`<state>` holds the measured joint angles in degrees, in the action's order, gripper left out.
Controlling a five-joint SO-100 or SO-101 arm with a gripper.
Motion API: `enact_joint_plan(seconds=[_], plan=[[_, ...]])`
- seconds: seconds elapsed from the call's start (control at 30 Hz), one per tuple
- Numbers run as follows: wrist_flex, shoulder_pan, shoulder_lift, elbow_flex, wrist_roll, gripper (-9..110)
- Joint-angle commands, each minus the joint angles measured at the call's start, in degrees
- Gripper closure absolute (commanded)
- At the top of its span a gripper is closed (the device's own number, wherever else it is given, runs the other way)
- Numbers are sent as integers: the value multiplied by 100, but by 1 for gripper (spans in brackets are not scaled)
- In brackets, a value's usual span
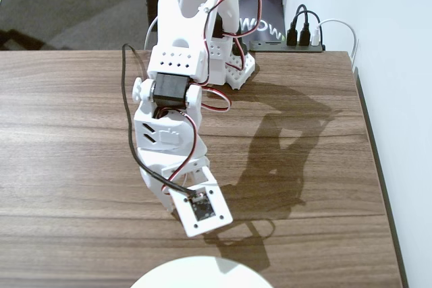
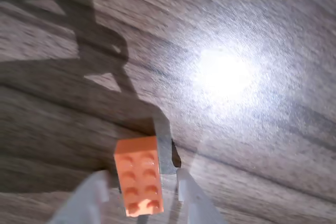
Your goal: Grasp a lego block and put it on the plate.
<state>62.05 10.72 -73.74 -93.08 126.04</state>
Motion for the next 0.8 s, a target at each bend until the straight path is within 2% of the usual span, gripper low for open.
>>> enact_joint_plan(seconds=[0.0,0.2,0.43,0.77], plan=[[-62,-18,-18,141,-35,89],[-26,0,-18,114,-105,96],[-26,9,-79,114,-167,97],[-70,-132,-580,396,-967,97]])
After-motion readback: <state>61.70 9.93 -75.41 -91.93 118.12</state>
